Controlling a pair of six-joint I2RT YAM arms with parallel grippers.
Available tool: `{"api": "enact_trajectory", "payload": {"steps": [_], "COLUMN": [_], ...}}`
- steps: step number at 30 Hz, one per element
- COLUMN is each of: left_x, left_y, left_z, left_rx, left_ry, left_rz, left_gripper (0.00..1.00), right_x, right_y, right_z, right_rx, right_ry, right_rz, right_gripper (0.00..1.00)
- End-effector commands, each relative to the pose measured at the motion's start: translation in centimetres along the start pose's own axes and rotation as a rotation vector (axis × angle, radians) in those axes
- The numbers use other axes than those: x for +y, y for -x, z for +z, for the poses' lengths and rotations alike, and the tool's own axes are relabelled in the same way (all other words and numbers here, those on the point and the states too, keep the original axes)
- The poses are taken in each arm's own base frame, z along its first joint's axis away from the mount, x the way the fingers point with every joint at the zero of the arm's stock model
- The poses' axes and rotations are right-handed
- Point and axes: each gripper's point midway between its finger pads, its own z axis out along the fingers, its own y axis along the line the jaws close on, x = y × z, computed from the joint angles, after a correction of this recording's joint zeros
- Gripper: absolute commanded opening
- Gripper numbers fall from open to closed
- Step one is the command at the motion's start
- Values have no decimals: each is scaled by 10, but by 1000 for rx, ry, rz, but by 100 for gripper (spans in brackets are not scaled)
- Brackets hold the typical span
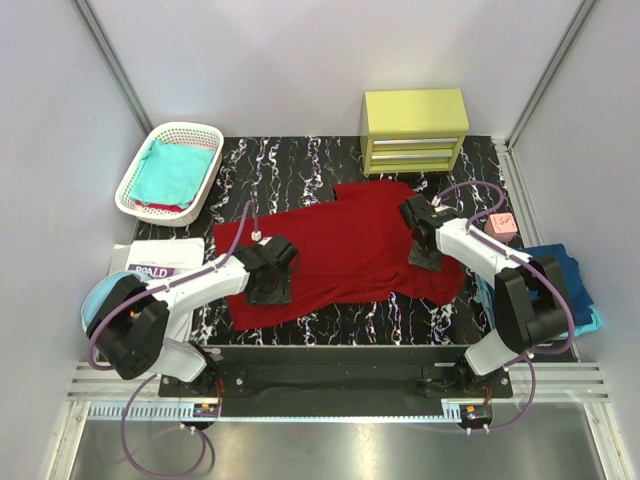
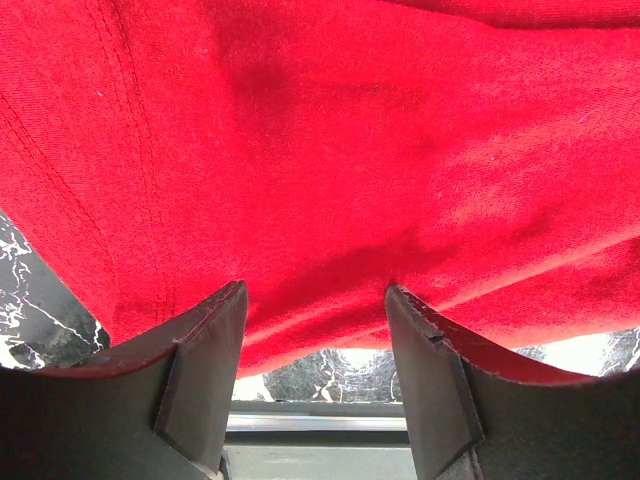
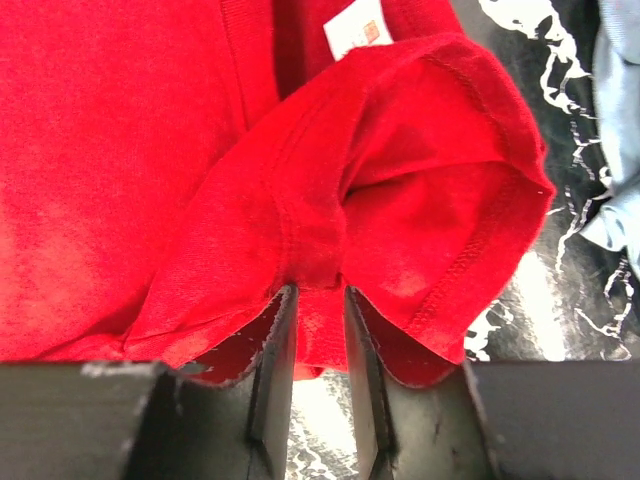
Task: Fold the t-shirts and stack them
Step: Fold the flattened tshirt in 1/3 of the way
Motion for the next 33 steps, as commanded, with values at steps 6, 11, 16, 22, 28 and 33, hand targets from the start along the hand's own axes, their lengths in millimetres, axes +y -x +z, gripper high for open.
{"api": "enact_trajectory", "payload": {"steps": [6,11,16,22,28,33], "left_x": [-15,-16,-16,-17,-18,-16], "left_y": [11,11,11,11,11,7], "left_z": [-4,-3,-3,-3,-3,-2], "left_rx": [-24,-20,-19,-17,-17,-11], "left_ry": [-41,-41,-42,-43,-42,-38], "left_rz": [-4,1,2,4,9,10], "left_gripper": [62,62,62,62,62,62], "right_x": [6,4,-1,-4,-1,-3], "right_y": [1,0,3,-5,-13,-11], "right_z": [4,4,0,1,6,4], "right_rx": [4,7,-13,0,11,-2], "right_ry": [30,30,23,29,65,62], "right_rz": [12,16,28,21,47,49], "right_gripper": [26,8,33,53,42,23]}}
